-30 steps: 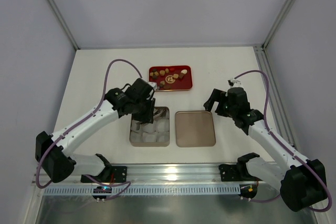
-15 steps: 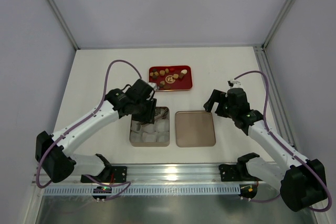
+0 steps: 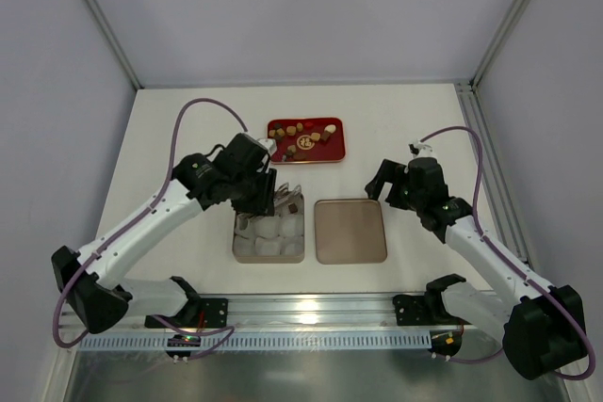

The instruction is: Pack the chocolate

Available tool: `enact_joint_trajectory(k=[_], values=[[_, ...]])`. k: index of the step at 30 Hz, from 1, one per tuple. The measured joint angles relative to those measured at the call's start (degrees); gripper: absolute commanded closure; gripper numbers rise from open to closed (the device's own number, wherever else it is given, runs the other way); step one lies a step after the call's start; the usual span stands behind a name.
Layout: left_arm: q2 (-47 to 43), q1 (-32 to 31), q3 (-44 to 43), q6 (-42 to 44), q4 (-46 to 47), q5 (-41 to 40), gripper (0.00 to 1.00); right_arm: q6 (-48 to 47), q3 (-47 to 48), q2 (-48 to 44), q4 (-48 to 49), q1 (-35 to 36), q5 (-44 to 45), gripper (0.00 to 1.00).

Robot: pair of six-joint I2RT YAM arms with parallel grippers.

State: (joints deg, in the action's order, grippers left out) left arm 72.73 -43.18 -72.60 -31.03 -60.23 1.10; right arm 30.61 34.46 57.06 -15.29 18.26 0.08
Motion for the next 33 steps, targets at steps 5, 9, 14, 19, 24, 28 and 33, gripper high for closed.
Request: enact_joint_trajectory(k=[5, 9, 14, 19, 24, 28, 33], values=[[-0.5, 0.0, -6.1, 0.2, -1.4, -0.8, 0.59, 0.0, 0.0, 0.1, 0.4, 0.0, 0.0, 0.00], [2.4, -0.1, -11.6, 0.6, -2.2, -2.9, 0.58, 0.0, 0.0, 0.4, 0.3, 0.0, 0.0, 0.00], [12.9, 0.2, -22.1, 2.8, -2.4, -5.6, 0.58, 0.0, 0.0, 0.3, 0.3, 0.0, -0.9, 0.00], [25.5, 1.4, -31.4, 5.7, -2.4, -7.4, 0.59, 0.0, 0.0, 0.0, 0.1, 0.0, -1.5, 0.00], [36.0, 2.9, -38.4, 8.6, -1.7, -7.5, 0.59, -0.1, 0.0, -1.4, -0.3, 0.0, -1.8, 0.00], [41.3, 3.2, -43.0, 10.3, -0.9, -7.5, 0.59, -0.2, 0.0, -2.0, -0.8, 0.0, -1.8, 0.00], [46.9, 3.2, -48.2, 12.1, 1.1, -7.6, 0.59, -0.3, 0.0, -3.3, -2.1, 0.0, -1.8, 0.00]])
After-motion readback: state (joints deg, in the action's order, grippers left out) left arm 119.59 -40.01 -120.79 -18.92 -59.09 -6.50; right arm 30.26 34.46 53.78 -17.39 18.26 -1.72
